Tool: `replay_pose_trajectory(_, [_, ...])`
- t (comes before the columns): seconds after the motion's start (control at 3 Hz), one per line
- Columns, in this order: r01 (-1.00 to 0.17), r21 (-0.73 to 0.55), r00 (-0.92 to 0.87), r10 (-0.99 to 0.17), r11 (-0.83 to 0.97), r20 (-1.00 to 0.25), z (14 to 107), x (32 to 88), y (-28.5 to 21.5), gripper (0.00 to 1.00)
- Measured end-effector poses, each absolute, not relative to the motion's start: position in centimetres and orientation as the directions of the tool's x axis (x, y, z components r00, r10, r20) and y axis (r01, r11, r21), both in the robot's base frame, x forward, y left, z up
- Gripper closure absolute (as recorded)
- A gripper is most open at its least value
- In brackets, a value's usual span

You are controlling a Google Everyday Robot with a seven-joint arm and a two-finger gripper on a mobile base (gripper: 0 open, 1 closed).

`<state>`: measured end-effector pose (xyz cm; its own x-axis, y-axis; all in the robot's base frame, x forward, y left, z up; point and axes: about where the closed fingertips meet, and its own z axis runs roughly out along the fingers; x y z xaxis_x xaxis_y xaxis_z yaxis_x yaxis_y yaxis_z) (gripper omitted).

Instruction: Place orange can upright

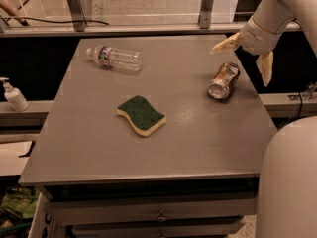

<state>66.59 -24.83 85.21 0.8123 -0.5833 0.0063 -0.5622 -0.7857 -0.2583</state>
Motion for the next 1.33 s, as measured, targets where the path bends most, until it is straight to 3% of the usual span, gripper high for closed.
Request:
replay_pose_trajectory(0.67, [-0.545, -0.22, 0.833, -0.553, -0.809, -0.03, 81.4, 65.9, -23.1, 0.0])
replay_pose_trajectory(1.33, [-0.504, -0.189, 0.853, -0.52, -0.843, 0.041, 82.0, 67.5, -21.9, 0.0])
